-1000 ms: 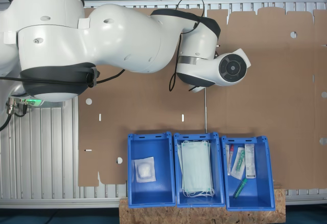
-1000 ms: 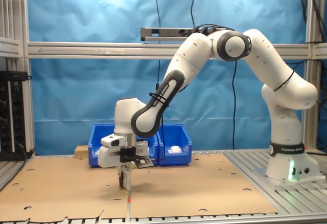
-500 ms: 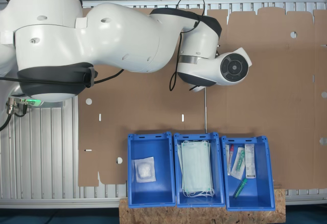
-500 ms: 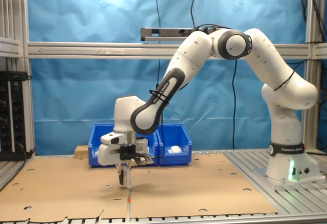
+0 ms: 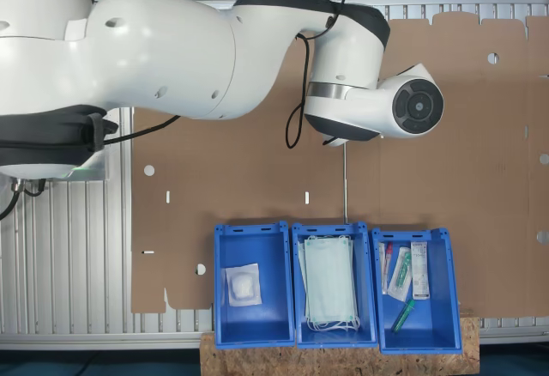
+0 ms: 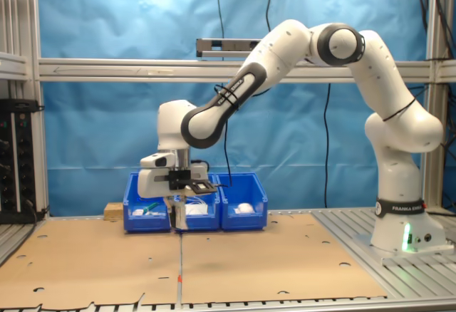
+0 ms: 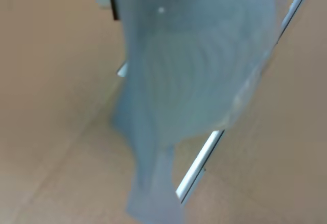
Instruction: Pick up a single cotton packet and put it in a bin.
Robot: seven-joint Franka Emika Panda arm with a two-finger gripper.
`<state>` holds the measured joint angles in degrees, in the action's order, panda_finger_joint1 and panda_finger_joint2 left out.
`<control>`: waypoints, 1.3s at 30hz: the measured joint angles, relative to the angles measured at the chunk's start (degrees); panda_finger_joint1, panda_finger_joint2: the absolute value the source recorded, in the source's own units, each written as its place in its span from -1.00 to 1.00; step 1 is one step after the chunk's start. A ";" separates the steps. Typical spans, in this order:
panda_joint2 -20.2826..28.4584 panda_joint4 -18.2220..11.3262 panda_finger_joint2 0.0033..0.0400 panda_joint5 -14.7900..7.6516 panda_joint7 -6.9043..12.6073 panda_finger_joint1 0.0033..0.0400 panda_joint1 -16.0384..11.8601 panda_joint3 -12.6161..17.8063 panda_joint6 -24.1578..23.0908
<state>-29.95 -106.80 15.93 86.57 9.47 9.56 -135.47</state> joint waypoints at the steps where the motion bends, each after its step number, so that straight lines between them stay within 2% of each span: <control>1: 1.02 -0.30 -0.90 -0.07 0.00 -0.90 0.01 0.06 0.72; 4: 5.21 -1.95 -0.90 -0.81 0.00 -0.90 0.04 0.54 3.10; 5: 5.21 -1.95 -0.90 -0.81 0.00 -0.90 0.04 0.54 3.10; 13: 15.05 -7.99 -0.90 -4.15 0.00 -0.90 0.14 3.62 6.62; 14: 15.05 -7.99 -0.90 -4.15 0.00 -0.90 0.14 3.62 6.62; 23: 23.65 -14.16 -0.89 -10.80 0.00 -0.89 0.12 9.82 8.72; 30: 27.47 -16.52 -0.89 -14.59 0.00 -0.89 -0.08 15.37 9.73; 34: 28.41 -17.14 -0.89 -16.04 0.00 -0.89 -0.45 18.18 10.04; 39: 28.77 -17.50 -0.89 -19.02 0.00 -0.89 -0.84 22.08 10.35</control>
<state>-1.17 -124.30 -3.09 86.57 8.63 31.65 -125.11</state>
